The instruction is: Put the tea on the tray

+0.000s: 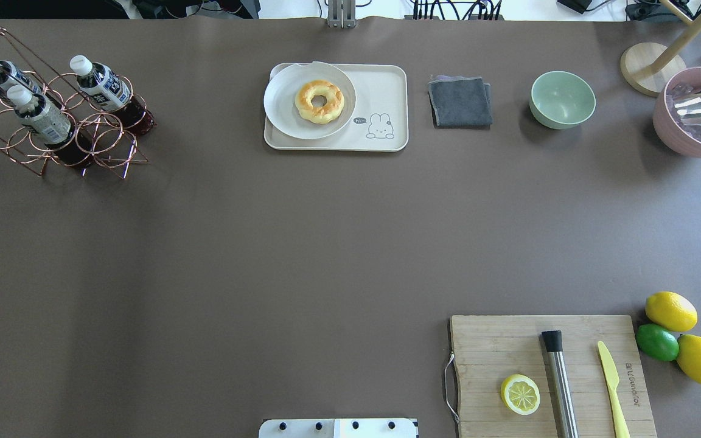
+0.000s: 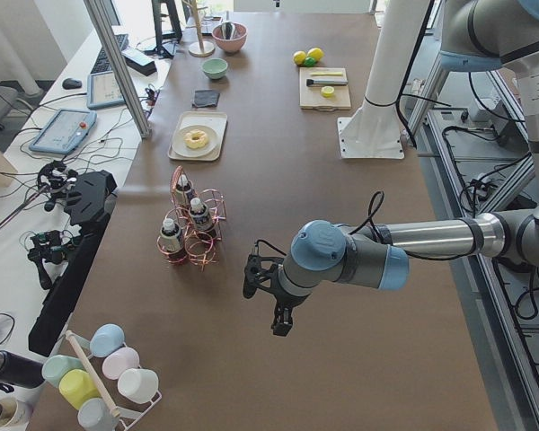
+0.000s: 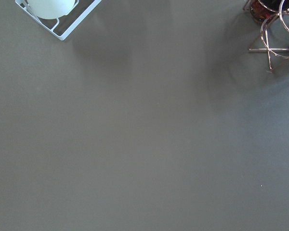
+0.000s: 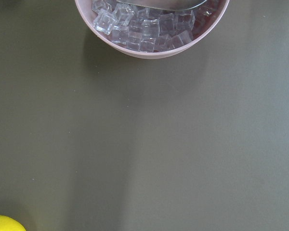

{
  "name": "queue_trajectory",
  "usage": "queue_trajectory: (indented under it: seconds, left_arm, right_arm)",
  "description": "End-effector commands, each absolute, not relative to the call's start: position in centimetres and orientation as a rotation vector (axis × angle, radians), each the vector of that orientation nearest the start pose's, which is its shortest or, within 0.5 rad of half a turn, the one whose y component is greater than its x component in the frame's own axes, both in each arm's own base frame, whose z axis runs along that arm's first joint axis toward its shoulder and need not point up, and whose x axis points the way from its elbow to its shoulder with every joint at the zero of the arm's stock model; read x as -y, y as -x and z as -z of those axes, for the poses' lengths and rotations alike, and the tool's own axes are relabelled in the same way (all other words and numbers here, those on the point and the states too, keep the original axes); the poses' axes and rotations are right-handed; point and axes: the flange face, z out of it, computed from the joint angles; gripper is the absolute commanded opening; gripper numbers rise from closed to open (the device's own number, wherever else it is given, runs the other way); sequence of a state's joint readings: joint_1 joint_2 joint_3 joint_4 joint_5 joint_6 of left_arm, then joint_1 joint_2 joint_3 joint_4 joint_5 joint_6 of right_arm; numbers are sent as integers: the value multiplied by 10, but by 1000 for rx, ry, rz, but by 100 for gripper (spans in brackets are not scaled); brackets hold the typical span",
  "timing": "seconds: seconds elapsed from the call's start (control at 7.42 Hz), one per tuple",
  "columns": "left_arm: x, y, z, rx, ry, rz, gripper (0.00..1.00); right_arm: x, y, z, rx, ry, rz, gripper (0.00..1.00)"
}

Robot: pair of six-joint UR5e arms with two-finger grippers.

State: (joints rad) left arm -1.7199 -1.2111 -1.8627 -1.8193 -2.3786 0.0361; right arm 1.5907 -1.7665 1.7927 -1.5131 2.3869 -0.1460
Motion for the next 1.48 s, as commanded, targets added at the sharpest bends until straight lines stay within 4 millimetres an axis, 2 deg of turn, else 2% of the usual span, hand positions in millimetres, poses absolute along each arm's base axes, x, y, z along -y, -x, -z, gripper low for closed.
queue_trajectory:
  seconds: [0.0,0.13,0.27,0.4,0.81,1.08,1.21,1.35]
  left_arm:
    - [347,96,-610,-797,-247,36,93]
    - [365,74,-578,-807,-249,46,88]
    - [387,56,-555,-822,-261,29,89]
    - [409,47,-531,-849,-280,42,87]
    - [476,-42,-454,-847,-324,-1,96]
    - [497,-74,-446,-827,-379,-47,97]
    - [520,-94,-435,-845,-364,-14,97]
    - [529,-120,-427,-829,-373,-23,97]
  right_arm:
    - [414,-68,-626,820,-151,155,100]
    - [414,-68,-626,822,-152,155,100]
    - [413,-68,-626,822,-152,155,100]
    - [413,-68,-627,822,-150,156,100]
    - [414,-68,-627,822,-150,154,100]
    - [416,-67,-625,824,-152,157,100]
    - [415,-67,-627,832,-148,155,100]
    - [413,-66,-629,840,-144,153,100]
